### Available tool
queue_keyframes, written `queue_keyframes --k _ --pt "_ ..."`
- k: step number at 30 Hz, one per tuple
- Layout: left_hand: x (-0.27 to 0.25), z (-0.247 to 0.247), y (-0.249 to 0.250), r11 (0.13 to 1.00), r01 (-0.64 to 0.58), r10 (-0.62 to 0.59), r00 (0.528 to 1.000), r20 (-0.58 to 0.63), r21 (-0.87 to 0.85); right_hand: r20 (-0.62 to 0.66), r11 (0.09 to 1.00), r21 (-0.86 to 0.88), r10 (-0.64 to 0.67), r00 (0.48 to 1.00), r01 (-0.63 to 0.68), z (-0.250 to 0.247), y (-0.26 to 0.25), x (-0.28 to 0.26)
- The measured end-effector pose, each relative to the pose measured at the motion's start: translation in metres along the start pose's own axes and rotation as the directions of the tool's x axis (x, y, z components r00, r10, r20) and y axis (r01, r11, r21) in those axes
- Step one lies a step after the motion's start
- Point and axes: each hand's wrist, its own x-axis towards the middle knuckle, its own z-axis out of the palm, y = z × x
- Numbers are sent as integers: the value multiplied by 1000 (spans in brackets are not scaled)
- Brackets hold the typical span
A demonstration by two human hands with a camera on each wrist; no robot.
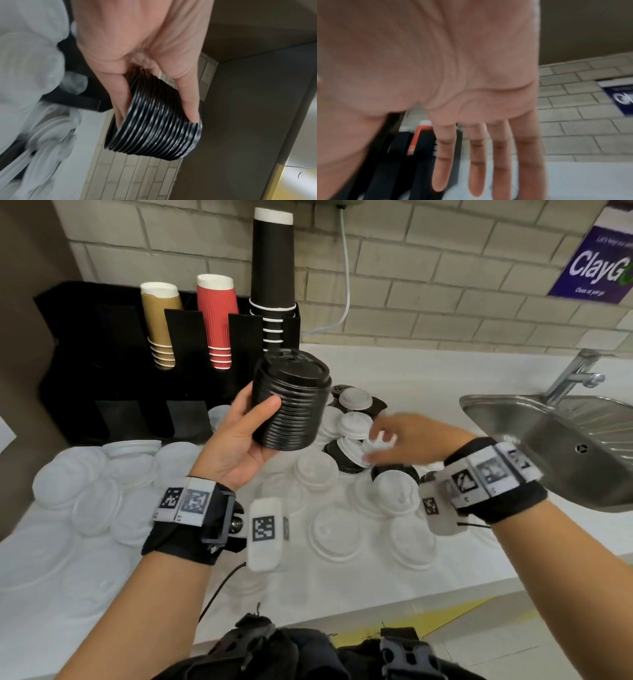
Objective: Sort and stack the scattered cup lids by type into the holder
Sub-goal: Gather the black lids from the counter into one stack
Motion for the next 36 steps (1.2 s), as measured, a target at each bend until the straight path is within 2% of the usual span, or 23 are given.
queue_keyframes --k 1,3,5,8,10,12,13,15,17,19,21,24,27,29,32,36 --pt "-1 -3 6 1000 -21 21 1000 -8 17 135 987 -149 84 987 -63 13 5 -1" --pt "-3 -7 16 997 -61 62 998 -21 47 247 938 -322 214 945 -128 37 11 -3" --pt "-6 -9 25 994 -93 95 995 -39 59 255 921 -362 245 936 -142 51 15 -1" --pt "-11 -11 33 989 -127 131 990 -50 72 244 925 -363 213 946 -115 52 15 2" --pt "-14 -12 37 987 -138 144 988 -64 84 257 938 -339 165 952 -71 43 10 5" --pt "-17 -13 39 986 -148 154 985 -75 82 259 983 -185 39 965 10 31 -2 9" --pt "-17 -13 40 985 -153 159 984 -76 80 237 996 -55 -62 969 77 24 -10 13" --pt "-18 -11 41 984 -161 167 983 -73 78 151 963 161 -242 958 218 13 -29 20" --pt "-19 -10 41 984 -162 167 983 -76 73 57 939 189 -303 951 288 4 -40 28" --pt "-19 -9 40 985 -158 162 984 -73 66 -11 957 129 -261 965 260 -4 -37 34" --pt "-19 -9 36 988 -143 147 987 -66 61 -18 986 74 -147 989 148 -12 -20 35" --pt "-17 -5 27 993 -110 112 993 -44 45 83 994 -94 67 994 -59 -14 17 32" --pt "-13 0 16 997 -68 68 998 -17 25 176 959 -237 198 964 -154 0 46 27" --pt "-10 3 10 999 -40 40 999 -14 7 193 959 -224 221 956 -176 14 57 26" --pt "-7 9 2 1000 -11 11 1000 -6 -11 125 980 -144 158 980 -139 33 62 27" --pt "-3 13 -5 1000 21 -21 1000 7 -19 68 987 -125 108 992 -99 48 60 31"
